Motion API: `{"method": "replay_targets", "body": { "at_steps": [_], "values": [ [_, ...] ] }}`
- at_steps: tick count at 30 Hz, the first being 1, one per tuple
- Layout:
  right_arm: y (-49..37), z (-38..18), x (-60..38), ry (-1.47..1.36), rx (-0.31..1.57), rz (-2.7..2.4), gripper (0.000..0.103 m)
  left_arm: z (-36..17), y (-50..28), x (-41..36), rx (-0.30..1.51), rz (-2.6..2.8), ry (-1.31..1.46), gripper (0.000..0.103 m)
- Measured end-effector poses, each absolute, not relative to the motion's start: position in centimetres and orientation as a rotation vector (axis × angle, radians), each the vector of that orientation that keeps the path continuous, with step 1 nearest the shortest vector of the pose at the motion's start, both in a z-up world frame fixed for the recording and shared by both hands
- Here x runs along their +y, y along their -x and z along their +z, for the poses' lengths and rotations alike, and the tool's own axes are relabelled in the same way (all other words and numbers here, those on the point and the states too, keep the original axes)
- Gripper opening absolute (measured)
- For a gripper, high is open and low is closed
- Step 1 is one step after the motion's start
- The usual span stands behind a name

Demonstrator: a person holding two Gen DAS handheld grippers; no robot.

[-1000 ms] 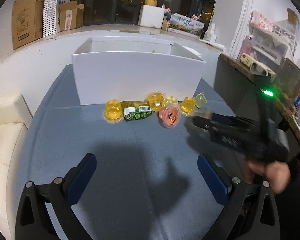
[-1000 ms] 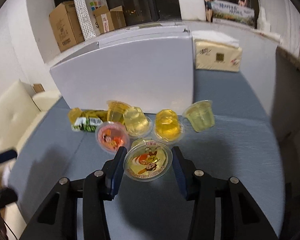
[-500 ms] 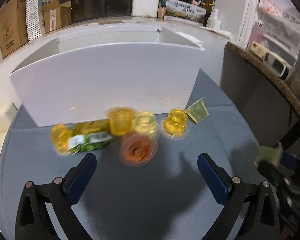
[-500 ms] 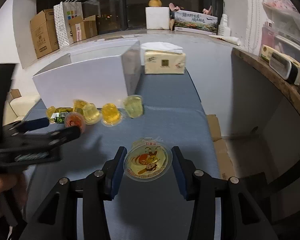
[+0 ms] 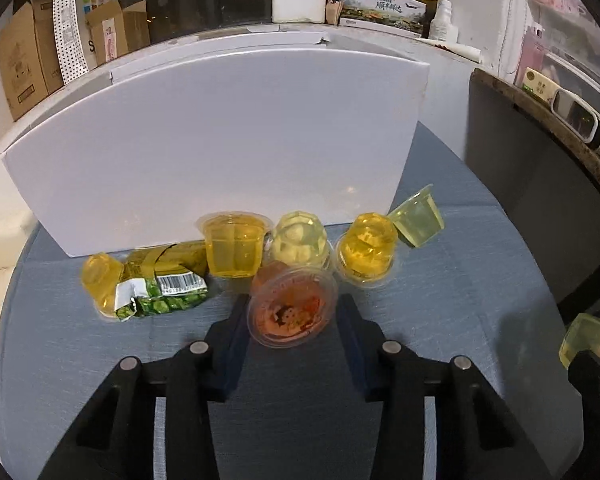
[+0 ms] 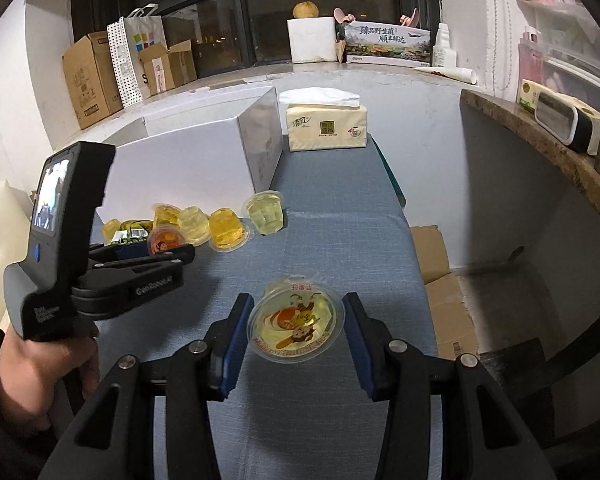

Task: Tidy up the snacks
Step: 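Carry both jelly cups over the white box and release them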

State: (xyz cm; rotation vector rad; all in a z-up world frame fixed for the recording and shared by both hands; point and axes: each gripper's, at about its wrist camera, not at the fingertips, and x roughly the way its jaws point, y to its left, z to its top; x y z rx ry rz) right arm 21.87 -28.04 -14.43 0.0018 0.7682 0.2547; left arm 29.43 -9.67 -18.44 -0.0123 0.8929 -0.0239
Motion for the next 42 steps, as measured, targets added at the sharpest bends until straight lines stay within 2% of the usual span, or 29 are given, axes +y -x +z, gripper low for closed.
{"method": "replay_targets", "body": {
  "at_steps": [9,19,28,33,38,39,40,41,42],
  "values": [
    [-21.6,-14.2,-26.9,-0.002,0.763,0.278,0.05,-16.7,-27.1,-8.5,0.839,-0.056,0.014,0.047],
    [-23.7,-10.9,-23.9,-0.05,0.695,0.376,0.05,-8.7,-22.9,-3.7,0.676,-0.088,0.002,0.047],
    [-30.6,-5.0,-19.0,-0.035,0.595,0.472,0.05,-3.4,-28.3,2.1,0.608,-0.077,0.04,0.047],
    [-35.4,-3.4,-16.3,-0.032,0.593,0.497,0.05,-3.6,-33.4,4.2,0.635,-0.054,0.037,0.047],
    [-40.1,-4.8,-14.8,-0.059,0.651,0.486,0.05,-5.4,-36.9,5.4,0.673,-0.055,0.066,0.048],
    [-40.7,-5.3,-14.7,-0.061,0.667,0.489,0.05,-5.8,-37.4,5.4,0.682,-0.046,0.063,0.052],
    [-41.0,-5.7,-14.6,-0.056,0.676,0.488,0.051,-6.1,-37.7,5.6,0.681,-0.032,0.059,0.066],
    [-41.1,-5.9,-14.6,-0.048,0.678,0.48,0.058,-6.5,-38.1,5.7,0.68,-0.01,0.05,0.079],
    [-41.3,-6.0,-14.6,-0.046,0.679,0.474,0.069,-6.7,-38.3,5.9,0.684,0.0,0.051,0.103]
  ]
}}
